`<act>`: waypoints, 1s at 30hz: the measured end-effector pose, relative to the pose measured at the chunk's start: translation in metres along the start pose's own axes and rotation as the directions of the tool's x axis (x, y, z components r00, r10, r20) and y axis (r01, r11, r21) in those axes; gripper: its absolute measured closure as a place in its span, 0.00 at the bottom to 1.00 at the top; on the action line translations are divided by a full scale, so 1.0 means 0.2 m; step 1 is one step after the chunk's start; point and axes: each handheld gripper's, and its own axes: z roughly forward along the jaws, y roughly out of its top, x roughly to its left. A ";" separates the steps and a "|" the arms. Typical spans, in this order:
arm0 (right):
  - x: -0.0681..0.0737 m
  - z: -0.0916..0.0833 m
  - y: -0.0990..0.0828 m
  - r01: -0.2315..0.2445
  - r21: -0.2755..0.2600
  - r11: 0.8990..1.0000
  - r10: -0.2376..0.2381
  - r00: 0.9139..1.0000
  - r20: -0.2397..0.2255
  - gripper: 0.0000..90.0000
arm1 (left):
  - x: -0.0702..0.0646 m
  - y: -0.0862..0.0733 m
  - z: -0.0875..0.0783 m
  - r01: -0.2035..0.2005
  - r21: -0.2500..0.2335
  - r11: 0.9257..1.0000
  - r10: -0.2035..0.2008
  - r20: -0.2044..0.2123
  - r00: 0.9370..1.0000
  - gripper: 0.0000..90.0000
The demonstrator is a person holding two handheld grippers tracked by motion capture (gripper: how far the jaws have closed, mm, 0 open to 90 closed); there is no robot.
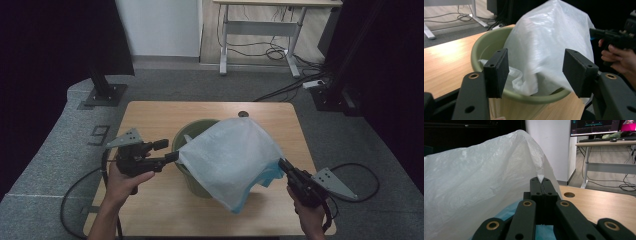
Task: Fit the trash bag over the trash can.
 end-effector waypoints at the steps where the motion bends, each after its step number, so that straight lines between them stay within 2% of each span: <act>1: 0.01 0.01 0.01 0.005 0.004 1.000 -0.005 1.000 -0.005 0.98 | -0.01 0.01 0.01 -0.011 0.010 1.000 0.011 -0.003 1.000 0.42; 2: 0.02 0.02 0.01 0.013 0.007 1.000 -0.013 1.000 -0.008 0.98 | -0.03 0.02 0.05 -0.034 0.030 0.999 0.034 -0.008 0.999 0.42; 5: 0.03 0.03 0.02 0.022 0.013 1.000 -0.022 1.000 -0.015 0.98 | -0.06 0.04 0.09 -0.054 0.044 0.998 0.055 -0.010 0.998 0.42; 6: 0.05 0.04 0.03 0.033 0.022 0.999 -0.032 0.999 -0.017 0.98 | -0.09 0.05 0.12 -0.067 0.043 0.997 0.067 0.008 0.998 0.42; 9: 0.06 0.05 0.03 0.039 0.030 0.999 -0.038 0.999 -0.023 0.98 | -0.13 0.07 0.15 -0.085 0.047 0.995 0.084 0.031 0.996 0.42; 10: 0.08 0.07 0.03 0.045 0.038 0.998 -0.043 0.998 -0.038 0.98 | -0.17 0.08 0.18 -0.107 0.059 0.992 0.105 0.043 0.994 0.42; 11: 0.08 0.07 0.03 0.045 0.038 0.998 -0.043 0.998 -0.038 0.98 | -0.17 0.08 0.18 -0.107 0.059 0.992 0.105 0.043 0.994 0.42; 12: 0.10 0.08 0.03 0.048 0.041 0.998 -0.046 0.998 -0.053 0.98 | -0.20 0.09 0.22 -0.120 0.073 0.990 0.116 0.055 0.992 0.42; 20: 0.18 0.11 0.04 0.051 0.048 0.998 -0.047 0.994 -0.096 0.98 | -0.26 0.08 0.35 -0.140 0.126 0.982 0.129 0.092 0.987 0.40; 30: 0.28 0.14 0.07 0.085 0.034 0.996 -0.079 0.987 -0.139 0.98 | -0.28 0.06 0.42 -0.130 0.141 0.981 0.114 0.115 0.987 0.38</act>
